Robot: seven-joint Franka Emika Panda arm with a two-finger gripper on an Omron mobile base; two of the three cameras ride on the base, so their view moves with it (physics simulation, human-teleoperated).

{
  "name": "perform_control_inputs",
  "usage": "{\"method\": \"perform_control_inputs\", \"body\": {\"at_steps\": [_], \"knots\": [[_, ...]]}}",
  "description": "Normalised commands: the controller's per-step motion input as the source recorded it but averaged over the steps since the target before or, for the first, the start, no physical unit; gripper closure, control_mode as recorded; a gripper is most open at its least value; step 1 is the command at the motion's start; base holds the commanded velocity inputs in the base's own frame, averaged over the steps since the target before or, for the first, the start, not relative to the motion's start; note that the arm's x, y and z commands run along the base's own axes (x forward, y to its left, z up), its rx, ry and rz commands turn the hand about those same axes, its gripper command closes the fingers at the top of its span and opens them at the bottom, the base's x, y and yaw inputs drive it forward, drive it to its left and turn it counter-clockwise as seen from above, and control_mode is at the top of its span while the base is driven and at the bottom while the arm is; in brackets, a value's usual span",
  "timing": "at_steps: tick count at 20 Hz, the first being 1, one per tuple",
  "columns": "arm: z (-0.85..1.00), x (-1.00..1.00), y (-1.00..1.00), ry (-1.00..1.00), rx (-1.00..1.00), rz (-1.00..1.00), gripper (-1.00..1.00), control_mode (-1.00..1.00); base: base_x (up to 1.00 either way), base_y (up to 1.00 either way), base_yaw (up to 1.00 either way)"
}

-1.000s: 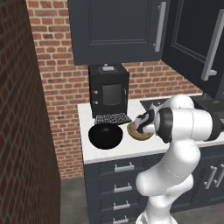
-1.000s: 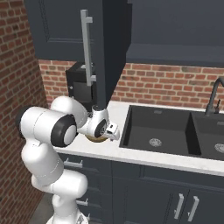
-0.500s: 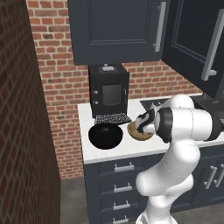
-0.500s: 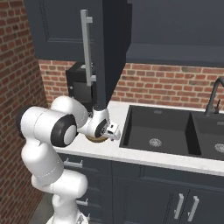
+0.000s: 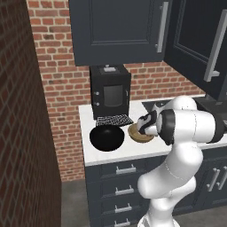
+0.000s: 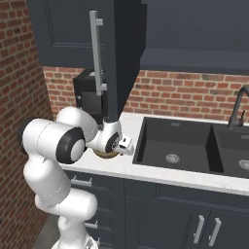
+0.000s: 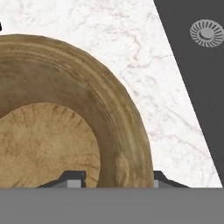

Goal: Pick up the bowls on the counter and stack them on top of one another in the open cabinet. Place the smaller bowl on top of the larger bowl.

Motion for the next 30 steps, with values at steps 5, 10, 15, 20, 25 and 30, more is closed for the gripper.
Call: {"method": "perform_control_inputs", "body": {"at_steps": [5, 10, 15, 20, 25, 30], "knots": [[0.06, 0.00, 0.00, 0.00, -0.02, 0.00, 1.00, -1.00, 0.00, 0.00, 0.00], [0.35, 0.00, 0.00, 0.00, -0.02, -0.01, 1.00, -1.00, 0.00, 0.00, 0.00], [0.67, 0.00, 0.00, 0.00, 0.00, -0.05, 1.00, -1.00, 0.00, 0.00, 0.00], [0.78, 0.00, 0.00, 0.00, 0.00, -0.03, 1.00, -1.00, 0.00, 0.00, 0.00], [0.42, -0.21, 0.08, -0.02, 0.00, -0.01, 1.00, -1.00, 0.00, 0.00, 0.00], [0.08, -0.36, 0.39, -0.02, 0.00, 0.00, 1.00, -1.00, 0.00, 0.00, 0.00]]}}
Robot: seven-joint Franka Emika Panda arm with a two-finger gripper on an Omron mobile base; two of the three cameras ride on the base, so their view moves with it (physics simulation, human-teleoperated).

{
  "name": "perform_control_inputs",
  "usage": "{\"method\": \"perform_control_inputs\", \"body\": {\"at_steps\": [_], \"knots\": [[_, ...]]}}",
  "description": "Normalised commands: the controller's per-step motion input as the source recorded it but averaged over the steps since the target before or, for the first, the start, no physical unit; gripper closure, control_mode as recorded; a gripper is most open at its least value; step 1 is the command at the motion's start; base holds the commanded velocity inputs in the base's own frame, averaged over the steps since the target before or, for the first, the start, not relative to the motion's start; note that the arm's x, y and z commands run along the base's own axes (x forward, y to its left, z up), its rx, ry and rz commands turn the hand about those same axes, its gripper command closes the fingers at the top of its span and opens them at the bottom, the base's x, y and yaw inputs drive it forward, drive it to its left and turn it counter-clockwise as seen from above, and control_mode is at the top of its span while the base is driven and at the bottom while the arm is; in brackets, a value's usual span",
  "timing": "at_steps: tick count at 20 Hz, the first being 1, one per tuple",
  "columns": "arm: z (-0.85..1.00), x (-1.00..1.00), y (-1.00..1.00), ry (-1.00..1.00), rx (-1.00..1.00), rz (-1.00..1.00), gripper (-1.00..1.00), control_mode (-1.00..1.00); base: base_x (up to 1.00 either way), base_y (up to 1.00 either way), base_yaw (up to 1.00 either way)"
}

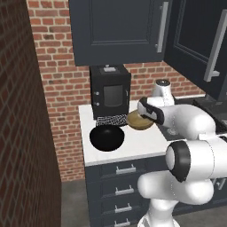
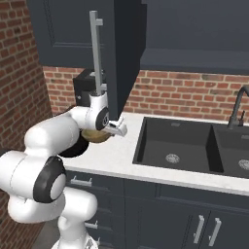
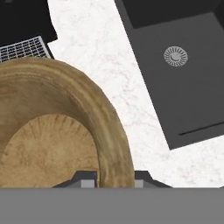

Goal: Pick up the bowls on the counter and stack them on top of one another in the open cabinet. Place the smaller bowl on top of the larger bowl.

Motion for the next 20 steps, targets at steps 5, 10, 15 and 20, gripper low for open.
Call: {"method": "perform_control_inputs", "body": {"at_steps": [5, 10, 15, 20], "knots": [[0.02, -0.19, 0.58, -0.01, 0.00, 0.04, 1.00, -1.00, 0.00, 0.00, 0.00], [0.28, -0.12, 0.66, 0.00, 0.00, 0.07, 1.00, -1.00, 0.00, 0.00, 0.00], [0.20, 0.00, 0.50, 0.00, 0.00, 0.01, 1.00, -1.00, 0.00, 0.00, 0.00], [-0.15, 0.00, 0.54, 0.00, 0.00, 0.00, 1.00, -1.00, 0.00, 0.00, 0.00]]}}
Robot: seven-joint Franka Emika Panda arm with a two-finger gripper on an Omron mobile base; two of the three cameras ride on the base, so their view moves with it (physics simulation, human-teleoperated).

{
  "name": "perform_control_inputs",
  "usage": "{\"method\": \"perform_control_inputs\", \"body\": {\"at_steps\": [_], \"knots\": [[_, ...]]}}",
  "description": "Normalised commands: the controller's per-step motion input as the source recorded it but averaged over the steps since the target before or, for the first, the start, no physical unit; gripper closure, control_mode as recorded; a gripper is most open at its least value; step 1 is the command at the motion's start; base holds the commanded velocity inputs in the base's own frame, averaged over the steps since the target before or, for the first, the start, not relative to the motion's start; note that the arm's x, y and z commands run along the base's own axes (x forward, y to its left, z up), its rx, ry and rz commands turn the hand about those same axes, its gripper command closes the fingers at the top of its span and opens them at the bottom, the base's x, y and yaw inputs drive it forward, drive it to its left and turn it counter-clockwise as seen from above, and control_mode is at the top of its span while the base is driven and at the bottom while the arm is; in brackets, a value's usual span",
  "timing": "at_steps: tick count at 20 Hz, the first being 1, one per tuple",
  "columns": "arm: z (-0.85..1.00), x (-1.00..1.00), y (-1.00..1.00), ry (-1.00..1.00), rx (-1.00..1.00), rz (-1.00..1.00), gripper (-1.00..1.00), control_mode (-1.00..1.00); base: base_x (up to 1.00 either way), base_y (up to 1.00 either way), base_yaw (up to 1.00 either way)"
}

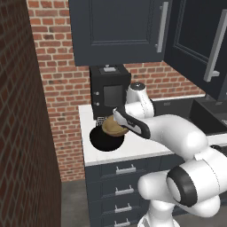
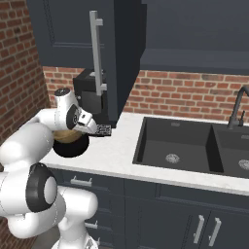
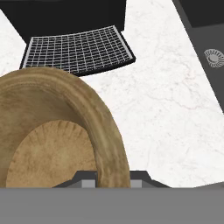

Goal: Pick up the bowls on the counter and stack them on top of one another in the open cabinet. Place the smaller bowl on top of the larger bowl.

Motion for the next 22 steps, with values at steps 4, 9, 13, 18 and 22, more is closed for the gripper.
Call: {"method": "perform_control_inputs", "body": {"at_steps": [4, 9, 13, 18, 22], "knots": [[-0.45, 0.00, 0.67, 0.00, -0.02, 0.01, 1.00, -1.00, 0.00, 0.00, 0.00], [-0.35, 0.00, 0.44, -0.04, -0.04, 0.00, 1.00, -1.00, 0.00, 0.00, 0.00], [-0.16, 0.00, 0.03, -0.15, 0.00, 0.00, 1.00, -1.00, 0.00, 0.00, 0.00], [0.00, 0.00, -0.01, -0.12, 0.00, -0.01, 1.00, -1.00, 0.00, 0.00, 0.00], [0.04, 0.02, 0.00, -0.05, 0.00, -0.02, 1.00, -1.00, 0.00, 0.00, 0.00]]}}
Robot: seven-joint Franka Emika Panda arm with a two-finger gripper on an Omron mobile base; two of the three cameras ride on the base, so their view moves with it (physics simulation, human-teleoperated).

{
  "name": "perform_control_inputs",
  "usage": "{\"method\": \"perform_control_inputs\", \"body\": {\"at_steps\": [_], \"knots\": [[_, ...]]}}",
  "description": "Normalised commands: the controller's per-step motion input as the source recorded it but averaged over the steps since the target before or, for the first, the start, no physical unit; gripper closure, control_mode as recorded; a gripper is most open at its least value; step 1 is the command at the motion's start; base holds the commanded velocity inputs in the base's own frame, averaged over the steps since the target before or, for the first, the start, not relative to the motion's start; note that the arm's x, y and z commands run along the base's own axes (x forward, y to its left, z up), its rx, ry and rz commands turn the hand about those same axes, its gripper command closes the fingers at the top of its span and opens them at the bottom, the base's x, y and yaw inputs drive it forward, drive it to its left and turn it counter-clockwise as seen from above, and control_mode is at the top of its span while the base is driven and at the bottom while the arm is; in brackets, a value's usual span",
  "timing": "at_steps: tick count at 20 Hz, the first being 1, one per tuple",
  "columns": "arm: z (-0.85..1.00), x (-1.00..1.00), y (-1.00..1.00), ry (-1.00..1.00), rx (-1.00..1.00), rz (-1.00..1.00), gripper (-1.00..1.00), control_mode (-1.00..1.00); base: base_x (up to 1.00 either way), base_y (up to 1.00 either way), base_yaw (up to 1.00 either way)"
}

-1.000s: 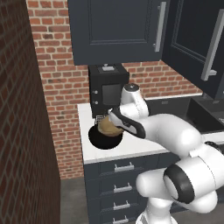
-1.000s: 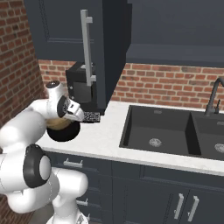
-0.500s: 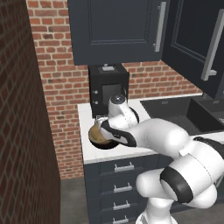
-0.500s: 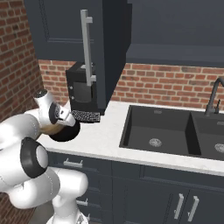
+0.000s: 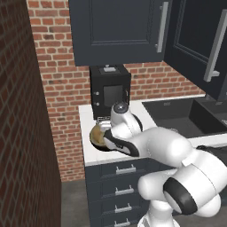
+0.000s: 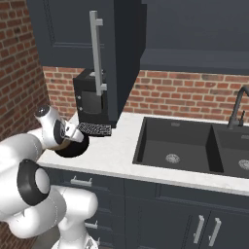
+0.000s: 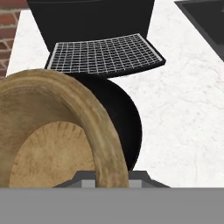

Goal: Pick up the bowls on the counter and stack them on top of one another in the open cabinet. Place the smaller bowl on top of the larger bowl.

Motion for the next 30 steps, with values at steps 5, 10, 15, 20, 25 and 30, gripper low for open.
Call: {"method": "perform_control_inputs", "body": {"at_steps": [5, 10, 15, 20, 25, 30], "knots": [[0.00, 0.21, -0.01, 0.00, 0.00, -0.03, 1.00, -1.00, 0.00, 0.00, 0.00], [0.06, 0.46, 0.00, 0.02, 0.00, -0.04, 1.00, -1.00, 0.00, 0.00, 0.00], [0.09, 0.31, 0.00, 0.01, 0.00, -0.03, 1.00, -1.00, 0.00, 0.00, 0.00], [-0.06, 0.03, 0.00, 0.00, 0.00, 0.00, 1.00, -1.00, 0.00, 0.00, 0.00], [-0.24, 0.00, 0.00, 0.00, 0.00, 0.00, 1.00, -1.00, 0.00, 0.00, 0.00], [-0.17, 0.00, 0.00, 0.00, 0.00, 0.00, 1.00, -1.00, 0.00, 0.00, 0.00]]}}
